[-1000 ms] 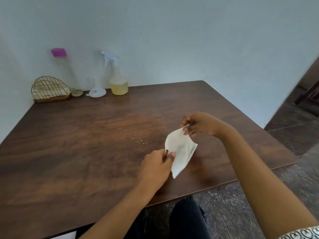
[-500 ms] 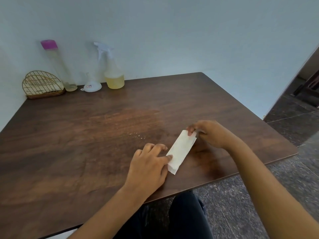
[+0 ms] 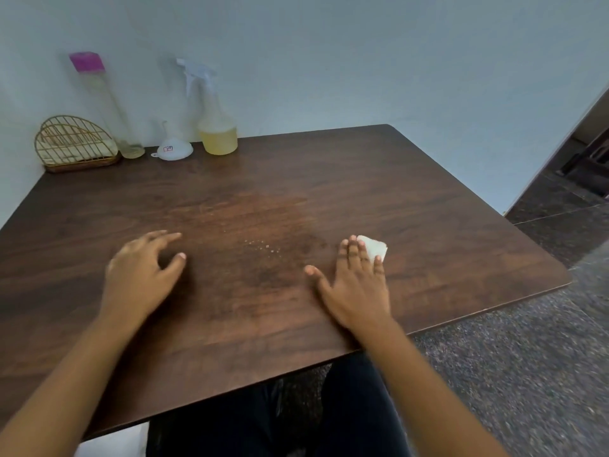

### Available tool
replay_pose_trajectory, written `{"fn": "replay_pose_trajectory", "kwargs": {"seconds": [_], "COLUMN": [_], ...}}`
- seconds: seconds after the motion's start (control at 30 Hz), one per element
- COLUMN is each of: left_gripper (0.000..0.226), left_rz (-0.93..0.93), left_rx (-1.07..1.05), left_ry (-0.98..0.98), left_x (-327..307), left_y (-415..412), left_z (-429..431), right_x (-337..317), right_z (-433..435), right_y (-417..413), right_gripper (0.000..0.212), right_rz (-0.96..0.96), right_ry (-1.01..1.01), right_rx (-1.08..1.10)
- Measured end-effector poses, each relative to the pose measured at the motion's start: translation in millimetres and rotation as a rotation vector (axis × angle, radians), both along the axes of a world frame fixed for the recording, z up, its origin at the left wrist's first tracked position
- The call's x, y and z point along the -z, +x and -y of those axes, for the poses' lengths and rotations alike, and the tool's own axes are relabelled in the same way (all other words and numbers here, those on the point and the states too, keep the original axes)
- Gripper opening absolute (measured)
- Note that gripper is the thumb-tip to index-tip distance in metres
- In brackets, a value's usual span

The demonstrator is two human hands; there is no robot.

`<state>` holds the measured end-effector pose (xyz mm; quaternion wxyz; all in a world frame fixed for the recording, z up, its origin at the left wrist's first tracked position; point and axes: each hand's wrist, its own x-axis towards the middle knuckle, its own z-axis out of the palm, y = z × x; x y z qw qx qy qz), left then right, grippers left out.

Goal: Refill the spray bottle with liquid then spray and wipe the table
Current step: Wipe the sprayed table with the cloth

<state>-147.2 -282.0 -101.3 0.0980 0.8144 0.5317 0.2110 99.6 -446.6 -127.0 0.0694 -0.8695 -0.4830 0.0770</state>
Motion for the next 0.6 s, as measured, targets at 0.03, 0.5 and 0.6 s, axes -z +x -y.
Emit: {"fn": "replay_pose_trajectory", "kwargs": {"seconds": [0.03, 0.5, 0.6], "left_gripper": [0.039, 0.046, 0.048], "left_rz": [-0.022, -0.127, -0.12], "left_rx": [-0.031, -0.047, -0.039], "left_ry": [-0.012, -0.031, -0.029], "left_x": [5, 38, 38], "left_y": [-8, -27, -28], "left_z": [-9, -41, -41], "right_x": [-1, -4, -5], "right_z": [11, -1, 30], "right_y": [20, -24, 48], "right_gripper": [0.112, 0.103, 0.108], "right_rz": [0.035, 0.007, 0.034], "right_ry": [0.002, 0.044, 0.01], "right_rx": [-0.039, -0.43, -0.204]}}
